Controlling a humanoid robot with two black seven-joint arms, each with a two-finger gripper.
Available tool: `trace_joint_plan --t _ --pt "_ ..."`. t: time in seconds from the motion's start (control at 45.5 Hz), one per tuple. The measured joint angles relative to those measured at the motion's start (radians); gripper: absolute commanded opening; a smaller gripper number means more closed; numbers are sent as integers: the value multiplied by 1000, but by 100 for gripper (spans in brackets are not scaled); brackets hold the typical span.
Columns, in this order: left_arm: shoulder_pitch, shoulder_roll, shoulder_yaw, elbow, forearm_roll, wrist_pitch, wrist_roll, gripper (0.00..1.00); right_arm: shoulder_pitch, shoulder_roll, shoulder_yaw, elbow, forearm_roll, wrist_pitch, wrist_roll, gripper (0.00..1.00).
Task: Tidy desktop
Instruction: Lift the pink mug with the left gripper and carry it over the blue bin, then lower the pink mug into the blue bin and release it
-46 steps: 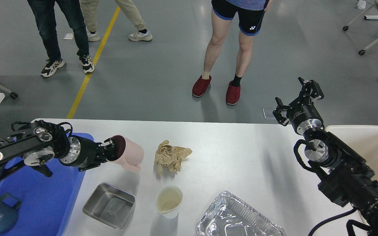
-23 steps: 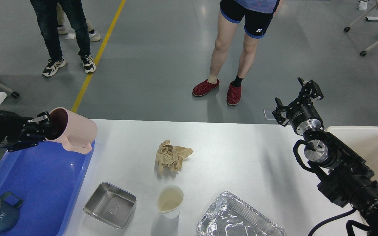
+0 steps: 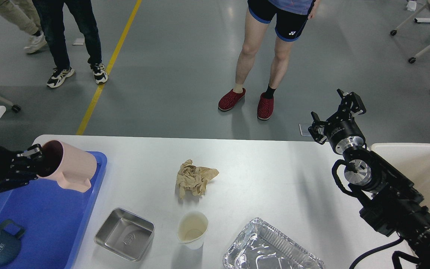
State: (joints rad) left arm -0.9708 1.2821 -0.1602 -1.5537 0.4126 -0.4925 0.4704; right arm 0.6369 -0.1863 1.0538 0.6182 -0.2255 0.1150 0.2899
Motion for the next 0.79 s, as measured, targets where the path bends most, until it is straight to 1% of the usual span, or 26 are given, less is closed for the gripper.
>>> trace_joint_plan --t 0.22,0.329,0.417,0.637,0.791 --pt "157 -18 0 69 7 85 -1 0 -1 -1 1 -6 0 0 0 100" --pt "213 -22 1 102 8 132 -1 0 -1 -1 1 -7 0 0 0 100" --pt "256 -42 1 142 8 154 0 0 -1 -1 1 -8 0 0 0 100" --pt "328 -125 0 234 8 186 -2 0 0 -1 1 -8 0 0 0 100" --pt "363 -149 0 245 8 218 -3 1 0 -1 1 -9 0 0 0 100"
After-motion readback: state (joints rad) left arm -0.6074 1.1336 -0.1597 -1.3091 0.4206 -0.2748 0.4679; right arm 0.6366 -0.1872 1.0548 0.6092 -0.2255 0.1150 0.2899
